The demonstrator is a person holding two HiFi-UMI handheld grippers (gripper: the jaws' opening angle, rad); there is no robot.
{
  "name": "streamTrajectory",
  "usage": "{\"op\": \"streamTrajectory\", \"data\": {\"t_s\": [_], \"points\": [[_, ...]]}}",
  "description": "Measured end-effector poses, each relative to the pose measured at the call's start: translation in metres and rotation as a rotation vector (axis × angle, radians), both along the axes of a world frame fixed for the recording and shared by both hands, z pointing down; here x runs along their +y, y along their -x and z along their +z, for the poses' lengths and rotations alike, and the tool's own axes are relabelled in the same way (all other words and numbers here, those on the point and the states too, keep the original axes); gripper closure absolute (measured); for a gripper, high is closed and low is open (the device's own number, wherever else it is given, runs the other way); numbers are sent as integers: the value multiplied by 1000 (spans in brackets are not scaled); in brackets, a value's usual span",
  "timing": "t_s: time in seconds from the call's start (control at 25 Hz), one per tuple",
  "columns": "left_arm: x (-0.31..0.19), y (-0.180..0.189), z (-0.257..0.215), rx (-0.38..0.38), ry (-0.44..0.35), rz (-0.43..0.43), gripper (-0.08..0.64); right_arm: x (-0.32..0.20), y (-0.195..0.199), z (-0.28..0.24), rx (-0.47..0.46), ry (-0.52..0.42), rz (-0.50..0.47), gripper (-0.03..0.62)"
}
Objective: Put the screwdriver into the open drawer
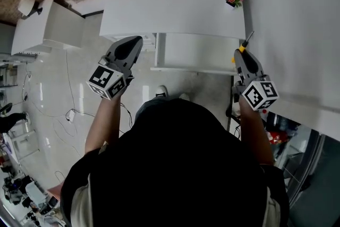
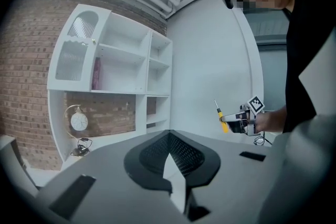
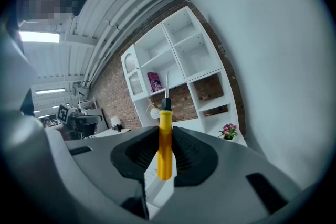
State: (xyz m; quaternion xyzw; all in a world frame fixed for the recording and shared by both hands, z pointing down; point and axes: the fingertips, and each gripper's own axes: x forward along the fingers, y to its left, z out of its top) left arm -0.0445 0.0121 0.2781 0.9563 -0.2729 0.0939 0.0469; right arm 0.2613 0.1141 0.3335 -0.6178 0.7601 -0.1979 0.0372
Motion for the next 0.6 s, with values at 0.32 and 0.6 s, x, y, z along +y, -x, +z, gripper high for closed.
{"op": "streamTrajectory", "data": {"t_s": [0.32,0.6], "points": [[-8,14,11,7,26,-12,546,-10,8,6,12,18,-4,505],[-39,16,16,25,30,12,546,-30,15,10,29,36,19,505]]}}
